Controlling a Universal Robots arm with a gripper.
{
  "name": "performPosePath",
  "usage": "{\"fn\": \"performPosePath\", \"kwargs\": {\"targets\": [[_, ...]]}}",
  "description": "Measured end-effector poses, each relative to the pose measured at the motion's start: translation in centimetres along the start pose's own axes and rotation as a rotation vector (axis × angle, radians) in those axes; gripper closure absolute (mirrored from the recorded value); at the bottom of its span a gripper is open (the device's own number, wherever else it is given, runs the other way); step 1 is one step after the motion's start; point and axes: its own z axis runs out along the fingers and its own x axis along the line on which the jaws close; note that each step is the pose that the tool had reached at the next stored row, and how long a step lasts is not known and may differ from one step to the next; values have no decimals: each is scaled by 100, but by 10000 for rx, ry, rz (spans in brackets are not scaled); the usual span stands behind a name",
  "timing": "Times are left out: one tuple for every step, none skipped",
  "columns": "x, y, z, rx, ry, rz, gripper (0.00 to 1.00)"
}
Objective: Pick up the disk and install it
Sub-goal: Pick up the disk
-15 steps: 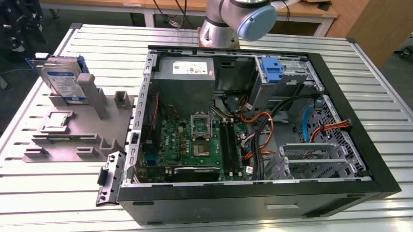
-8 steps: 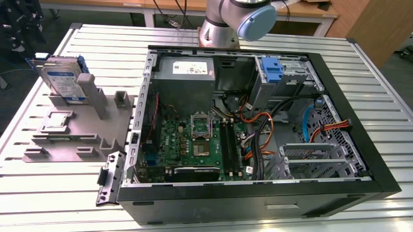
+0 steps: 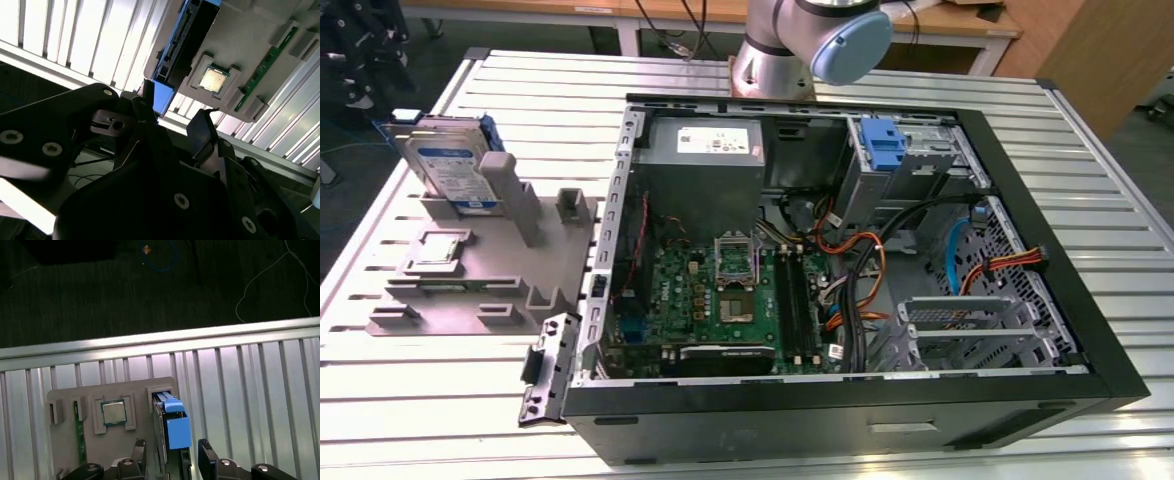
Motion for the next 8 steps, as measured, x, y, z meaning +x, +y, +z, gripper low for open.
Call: {"fn": "performPosePath", "kwargs": {"targets": [[1, 0, 13, -15, 6, -179, 47], [3, 1, 30, -28, 8, -342, 47], [5, 4, 46, -35, 5, -428, 47], [6, 8, 64, -39, 2, -473, 47], [10, 17, 96, -40, -28, -520, 47], [11, 21, 110, -39, -51, -526, 47], [13, 28, 124, -38, -74, -532, 47], [15, 35, 139, -35, -98, -538, 47]]}}
